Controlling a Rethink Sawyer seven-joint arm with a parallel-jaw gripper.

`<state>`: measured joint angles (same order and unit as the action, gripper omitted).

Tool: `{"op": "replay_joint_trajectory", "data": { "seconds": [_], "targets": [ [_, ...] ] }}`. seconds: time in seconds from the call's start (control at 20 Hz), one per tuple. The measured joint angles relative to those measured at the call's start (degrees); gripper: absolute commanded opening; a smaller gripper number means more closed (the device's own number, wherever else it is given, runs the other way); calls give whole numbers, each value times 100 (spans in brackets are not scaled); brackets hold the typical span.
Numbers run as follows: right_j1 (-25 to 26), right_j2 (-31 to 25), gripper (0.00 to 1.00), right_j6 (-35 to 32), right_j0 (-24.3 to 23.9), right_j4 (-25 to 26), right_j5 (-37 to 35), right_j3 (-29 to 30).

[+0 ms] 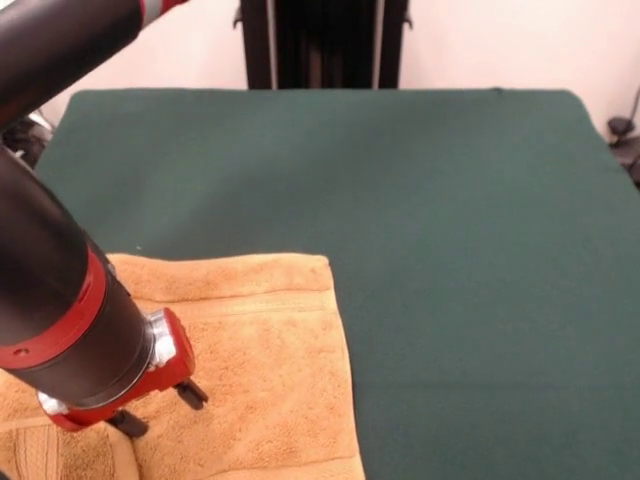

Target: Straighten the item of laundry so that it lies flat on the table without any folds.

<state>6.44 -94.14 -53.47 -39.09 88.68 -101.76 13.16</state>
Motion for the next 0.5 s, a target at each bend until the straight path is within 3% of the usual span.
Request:
{"op": "replay_joint_trajectory", "data": {
  "seconds": [0.3,0.5],
  "targets": [
    [162,-1016,100,850,-183,1011,-294,-54],
    [264,-1343,100,1092,-306,1155,-380,-56]
  ]
}}
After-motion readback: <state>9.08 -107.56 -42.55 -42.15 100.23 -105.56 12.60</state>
